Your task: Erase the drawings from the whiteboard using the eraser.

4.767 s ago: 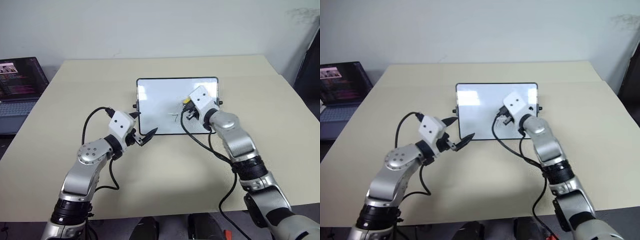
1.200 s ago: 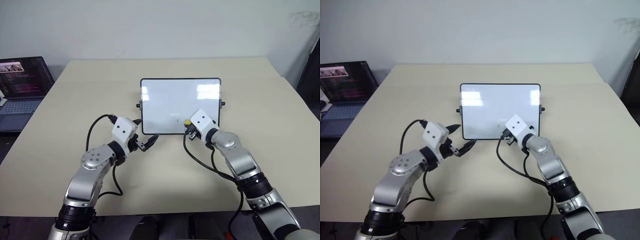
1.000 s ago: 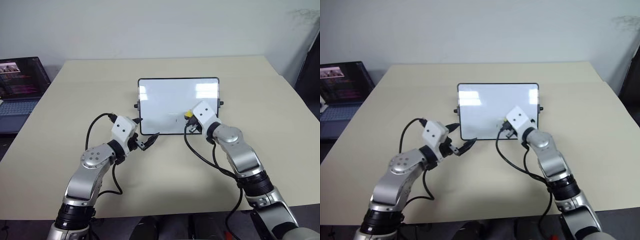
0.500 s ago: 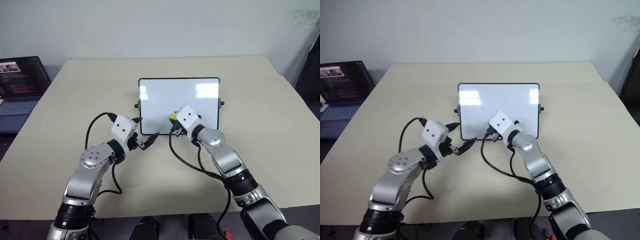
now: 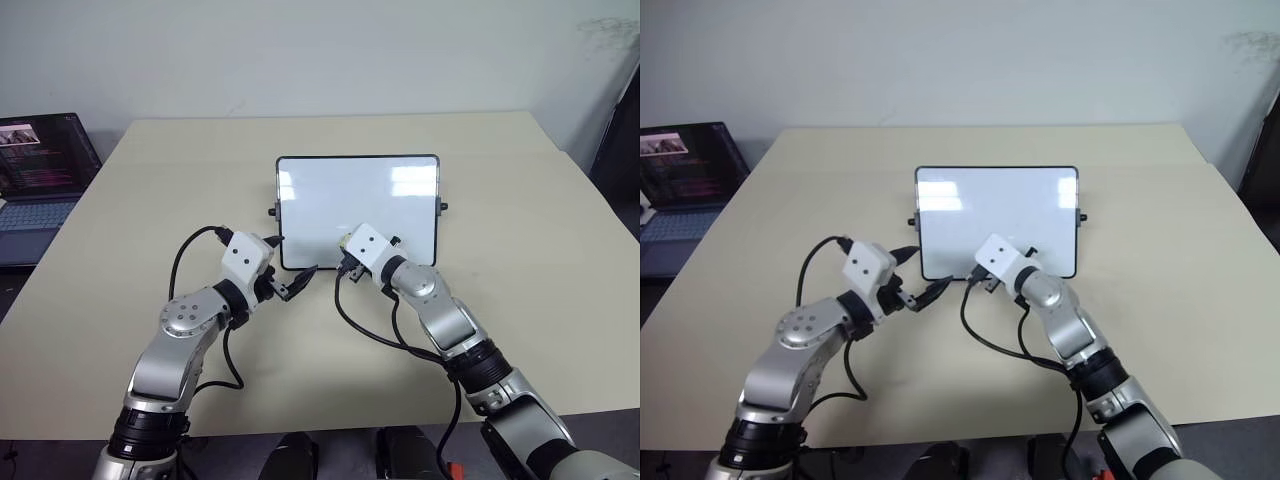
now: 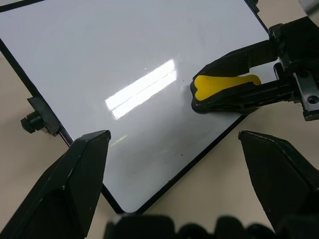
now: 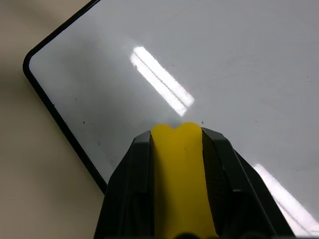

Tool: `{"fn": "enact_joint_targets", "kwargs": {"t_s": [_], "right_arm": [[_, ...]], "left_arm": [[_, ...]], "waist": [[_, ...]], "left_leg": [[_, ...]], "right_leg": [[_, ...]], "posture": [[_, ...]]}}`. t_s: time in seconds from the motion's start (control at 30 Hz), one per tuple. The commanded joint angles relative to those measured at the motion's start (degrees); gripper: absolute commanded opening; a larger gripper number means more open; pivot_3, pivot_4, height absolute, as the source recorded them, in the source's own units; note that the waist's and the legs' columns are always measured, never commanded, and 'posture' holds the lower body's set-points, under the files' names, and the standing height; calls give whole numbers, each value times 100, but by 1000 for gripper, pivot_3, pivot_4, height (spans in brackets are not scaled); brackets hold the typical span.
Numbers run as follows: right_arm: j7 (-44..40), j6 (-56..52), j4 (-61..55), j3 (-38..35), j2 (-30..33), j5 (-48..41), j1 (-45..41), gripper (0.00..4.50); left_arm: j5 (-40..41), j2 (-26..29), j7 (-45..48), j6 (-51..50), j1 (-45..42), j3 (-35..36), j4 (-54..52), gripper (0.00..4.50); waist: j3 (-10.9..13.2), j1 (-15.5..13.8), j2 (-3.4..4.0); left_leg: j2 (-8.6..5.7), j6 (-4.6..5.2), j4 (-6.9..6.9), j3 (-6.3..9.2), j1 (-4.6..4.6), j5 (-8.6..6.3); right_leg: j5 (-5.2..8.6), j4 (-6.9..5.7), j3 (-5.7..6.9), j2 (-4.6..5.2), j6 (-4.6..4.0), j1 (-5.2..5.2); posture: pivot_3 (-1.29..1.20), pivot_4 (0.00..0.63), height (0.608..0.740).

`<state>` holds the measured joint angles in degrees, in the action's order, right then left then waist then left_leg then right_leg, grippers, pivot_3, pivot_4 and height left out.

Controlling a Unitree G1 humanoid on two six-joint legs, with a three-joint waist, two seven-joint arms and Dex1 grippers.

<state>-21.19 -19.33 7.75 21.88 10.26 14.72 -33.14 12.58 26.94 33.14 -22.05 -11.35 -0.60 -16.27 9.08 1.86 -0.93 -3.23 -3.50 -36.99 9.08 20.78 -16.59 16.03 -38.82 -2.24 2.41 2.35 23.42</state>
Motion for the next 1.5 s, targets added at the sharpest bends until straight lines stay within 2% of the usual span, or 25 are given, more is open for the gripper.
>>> {"fn": "enact_joint_targets", "kwargs": {"t_s": [0.03, 0.4, 0.6, 0.77, 1.0, 1.1, 1.3, 1.5], "right_arm": [[-36, -94, -164, -120, 198, 113, 44, 994], [-248, -270, -532, -439, 851, -3, 443, 994], [-331, -553, -825, -620, 850, -173, 519, 994], [-388, -1729, -1492, -1309, 288, -1025, 407, 994], [-557, -2299, -2117, -1637, 650, -1342, 318, 994], [-402, -3114, -2475, -2115, 622, -1622, 219, 994], [-55, -3783, -2824, -2435, 839, -1655, 194, 994], [140, -4985, -3304, -2757, 1074, -1779, 487, 994]], "left_arm": [[33, 16, -36, 98, 16, 107, -246, 4500], [42, 19, -15, 121, 21, 130, -201, 4500], [38, 33, 18, 156, 6, 129, -147, 4500], [46, 21, 48, 151, -71, 85, -125, 4500], [131, 68, 238, 124, -121, 65, -133, 4500], [244, 147, 495, 44, -127, -34, -260, 4500], [762, 256, 998, -303, -106, -136, -596, 4500], [1125, 401, 1504, -553, -170, -382, -842, 4500]], "waist": [[0, -1, 0], [-1, -18, -1], [-1, -18, -2], [0, -15, -2], [0, -16, 0], [1, -6, 0], [1, -9, 1], [2, -11, 2]], "left_leg": [[0, 0, -1, 0, 0, 0], [-1, 0, -3, 4, -4, 0], [-1, 1, -4, 4, -8, 0], [1, 0, -4, 5, -7, 0], [1, 1, 0, 5, 0, 0], [4, 0, 2, 5, 1, 0], [3, 2, 2, 5, 2, -1], [3, 14, 2, 4, 4, -8]], "right_leg": [[0, -1, 0, 0, 0, 0], [0, -3, 2, 0, 0, -11], [0, -4, 2, 0, 0, -15], [0, -4, 0, 0, 0, -14], [0, 9, 2, 0, 0, -10], [0, 10, 0, 0, 0, -8], [0, 10, -1, 1, 0, -8], [0, 11, -3, 1, 0, -8]], "posture": [[0, 150, 740], [0, 150, 740], [0, 150, 740], [0, 150, 740], [0, 150, 740], [0, 150, 740], [0, 150, 740], [0, 150, 740]]}}
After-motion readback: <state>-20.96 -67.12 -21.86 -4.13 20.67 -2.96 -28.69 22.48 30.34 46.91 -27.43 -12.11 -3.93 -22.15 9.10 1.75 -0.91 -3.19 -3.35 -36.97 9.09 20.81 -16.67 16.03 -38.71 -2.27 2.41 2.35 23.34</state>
